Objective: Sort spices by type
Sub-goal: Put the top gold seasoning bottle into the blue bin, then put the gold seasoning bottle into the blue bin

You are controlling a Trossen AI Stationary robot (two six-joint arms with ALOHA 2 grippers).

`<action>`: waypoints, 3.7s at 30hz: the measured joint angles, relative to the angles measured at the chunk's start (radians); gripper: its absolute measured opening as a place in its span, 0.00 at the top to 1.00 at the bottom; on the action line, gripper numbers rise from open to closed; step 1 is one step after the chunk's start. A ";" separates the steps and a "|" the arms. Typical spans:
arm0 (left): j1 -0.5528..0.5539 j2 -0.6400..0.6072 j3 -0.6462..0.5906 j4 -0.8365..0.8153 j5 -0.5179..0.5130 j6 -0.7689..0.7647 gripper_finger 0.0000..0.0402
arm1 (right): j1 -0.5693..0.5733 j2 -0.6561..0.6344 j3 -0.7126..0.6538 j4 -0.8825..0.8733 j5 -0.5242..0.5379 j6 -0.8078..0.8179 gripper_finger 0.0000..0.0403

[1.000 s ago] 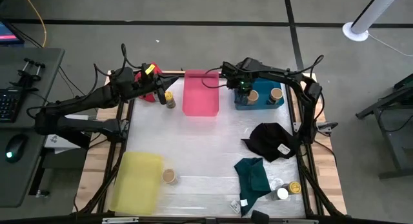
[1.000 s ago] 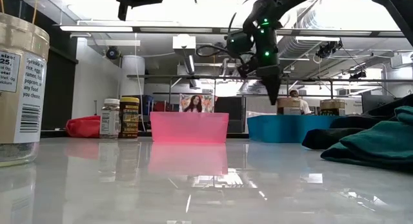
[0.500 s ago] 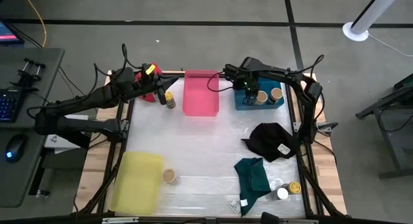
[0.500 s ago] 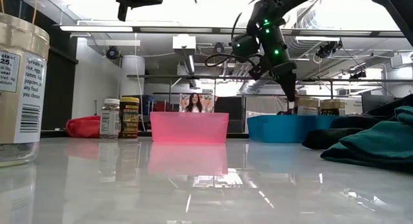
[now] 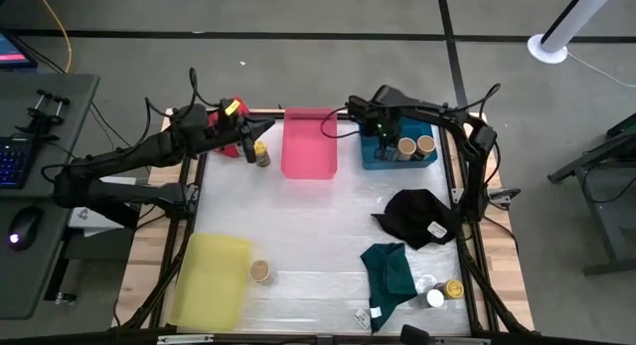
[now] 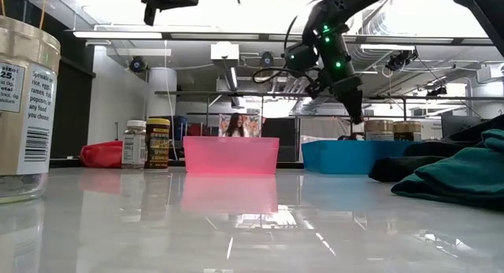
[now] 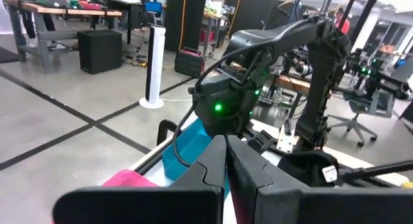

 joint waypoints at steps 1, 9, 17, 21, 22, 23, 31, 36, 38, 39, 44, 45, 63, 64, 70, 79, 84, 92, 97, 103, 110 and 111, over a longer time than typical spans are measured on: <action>0.000 0.000 0.000 -0.009 0.000 0.011 1.00 | 0.003 0.000 0.000 0.009 -0.005 -0.003 1.00; 0.023 -0.048 0.019 -0.065 0.000 0.068 1.00 | 0.013 -0.066 0.036 0.162 -0.063 -0.037 1.00; 0.004 -0.143 -0.066 -0.021 0.057 -0.070 1.00 | 0.006 -0.201 0.079 0.387 -0.231 0.017 1.00; -0.090 -0.158 -0.214 0.186 0.051 -0.195 1.00 | 0.020 -0.261 0.079 0.517 -0.355 0.058 1.00; -0.120 -0.156 -0.246 0.220 0.027 -0.226 1.00 | 0.029 -0.276 0.079 0.547 -0.394 0.073 1.00; -0.153 -0.153 -0.267 0.237 0.000 -0.259 1.00 | 0.040 -0.292 0.079 0.572 -0.435 0.094 1.00; -0.448 -0.107 -0.182 -0.034 -0.034 -0.238 1.00 | 0.327 -0.390 0.080 0.592 -0.472 0.294 1.00; -0.610 -0.088 -0.067 -0.321 0.067 -0.213 1.00 | 0.605 -0.383 0.080 0.593 -0.336 0.539 1.00; -0.668 -0.089 -0.035 -0.359 0.071 -0.180 0.98 | 0.703 -0.381 0.080 0.594 -0.257 0.630 1.00; -0.693 -0.090 -0.022 -0.370 0.071 -0.180 0.97 | 0.746 -0.379 0.080 0.594 -0.223 0.674 1.00; -0.759 -0.046 0.099 -0.501 0.148 -0.272 0.83 | 0.897 -0.371 0.080 0.592 -0.120 0.864 0.96; -0.770 -0.021 0.132 -0.541 0.161 -0.287 0.78 | 0.918 -0.368 0.080 0.591 -0.104 0.885 0.93; -1.088 0.622 0.501 -0.956 -0.012 -0.358 0.35 | 1.019 -0.340 0.079 0.385 0.093 0.802 0.30; -1.088 0.633 0.501 -0.952 -0.013 -0.361 0.34 | 1.017 -0.338 0.079 0.385 0.094 0.794 0.30; -1.055 0.650 0.501 -0.940 0.006 -0.380 0.30 | 1.007 -0.333 0.079 0.390 0.119 0.766 0.29; -0.949 0.650 0.501 -1.002 0.131 -0.326 0.17 | 0.992 -0.333 0.079 0.390 0.170 0.740 0.29; -0.939 0.650 0.501 -1.015 0.101 -0.303 0.12 | 0.987 -0.333 0.079 0.389 0.171 0.733 0.29; -0.970 0.651 0.475 -0.981 0.045 -0.320 0.11 | 0.987 -0.333 0.079 0.389 0.204 0.716 0.29; -0.970 0.652 0.423 -0.954 0.026 -0.318 0.11 | 0.977 -0.333 0.079 0.388 0.221 0.703 0.29; -0.962 0.651 0.373 -0.920 0.002 -0.293 0.11 | 0.961 -0.333 0.079 0.377 0.221 0.705 0.29; -0.962 0.651 0.348 -0.863 0.028 -0.277 0.11 | 0.944 -0.333 0.079 0.373 0.221 0.682 0.29; -0.962 0.651 0.348 -0.865 0.027 -0.265 0.11 | 0.939 -0.333 0.079 0.373 0.220 0.683 0.29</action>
